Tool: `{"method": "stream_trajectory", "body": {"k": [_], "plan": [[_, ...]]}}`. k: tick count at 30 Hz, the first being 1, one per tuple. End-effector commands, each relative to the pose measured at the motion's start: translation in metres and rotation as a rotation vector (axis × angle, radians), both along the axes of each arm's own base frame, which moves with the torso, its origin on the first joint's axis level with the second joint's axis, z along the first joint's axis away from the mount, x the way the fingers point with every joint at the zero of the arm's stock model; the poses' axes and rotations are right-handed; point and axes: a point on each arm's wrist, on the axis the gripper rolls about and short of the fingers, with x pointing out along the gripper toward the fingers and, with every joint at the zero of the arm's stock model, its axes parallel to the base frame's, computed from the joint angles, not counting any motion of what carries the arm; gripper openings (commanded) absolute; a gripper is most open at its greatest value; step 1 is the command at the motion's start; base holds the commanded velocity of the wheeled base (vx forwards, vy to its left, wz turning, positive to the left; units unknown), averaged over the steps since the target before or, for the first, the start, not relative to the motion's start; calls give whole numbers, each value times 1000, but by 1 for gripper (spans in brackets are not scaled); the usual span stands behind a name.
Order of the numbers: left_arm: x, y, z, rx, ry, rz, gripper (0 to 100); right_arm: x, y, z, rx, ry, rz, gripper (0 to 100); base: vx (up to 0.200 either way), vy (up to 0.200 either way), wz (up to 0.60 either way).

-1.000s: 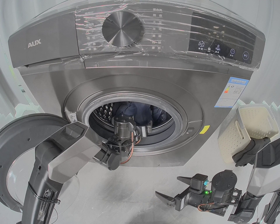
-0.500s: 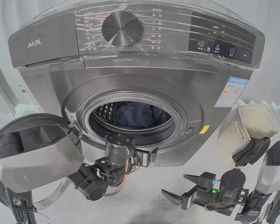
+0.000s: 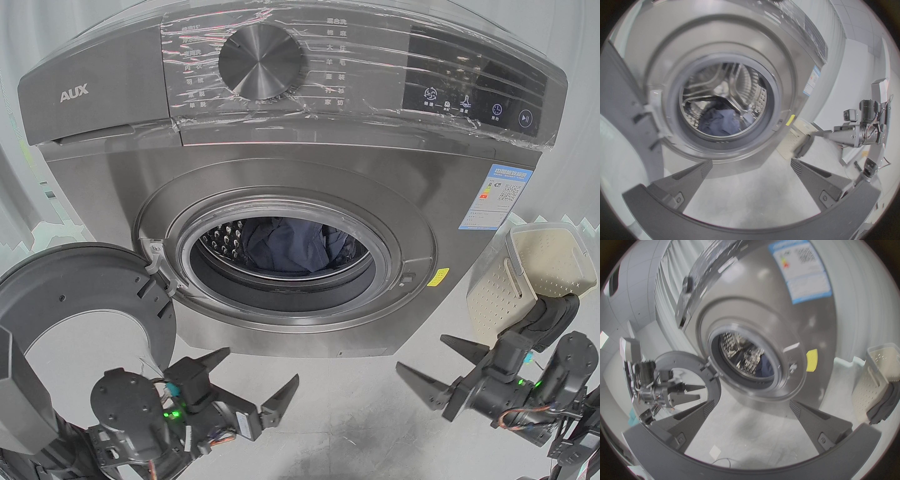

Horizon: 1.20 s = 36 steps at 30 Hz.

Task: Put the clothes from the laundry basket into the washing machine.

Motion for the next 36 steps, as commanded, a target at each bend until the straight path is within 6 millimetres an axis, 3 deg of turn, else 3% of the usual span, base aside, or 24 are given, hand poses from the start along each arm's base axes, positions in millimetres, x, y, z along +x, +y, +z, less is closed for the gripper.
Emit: {"method": "stream_trajectory", "body": {"k": [1, 5, 10, 16, 19, 20, 25, 31, 34, 36], "plan": [[-33, 24, 20, -71, -85, 74, 100, -14, -52, 38, 85, -189, -167, 100, 0, 0, 0], [-43, 39, 30, -125, -110, 73, 100, -19, -65, 40, 40, -190, -195, 100, 0, 0, 0], [-51, 60, 50, -204, -172, 124, 100, -48, -90, 39, -39, -158, -240, 100, -200, 0, 0], [-69, 104, 63, -190, -210, 182, 100, -85, -117, 29, -90, -135, -350, 100, -200, 0, 0], [-76, 117, 60, -170, -198, 191, 100, -94, -123, 26, -93, -139, -390, 100, -200, 0, 0], [-85, 130, 56, -143, -185, 215, 100, -102, -127, 23, -106, -144, -427, 100, -200, 0, 0], [-103, 151, 46, -111, -164, 235, 100, -119, -134, 15, -109, -164, -486, 100, 0, 0, 0], [-120, 167, 34, -84, -154, 333, 100, -139, -138, 0, -116, -165, -565, 100, 0, -67, 0], [-132, 175, 24, -82, -151, 393, 100, -158, -139, -25, -137, -140, -539, 100, 0, -200, 0], [-135, 176, 21, -74, -148, 402, 100, -160, -138, -28, -140, -135, -552, 100, 0, -200, 0]]}}
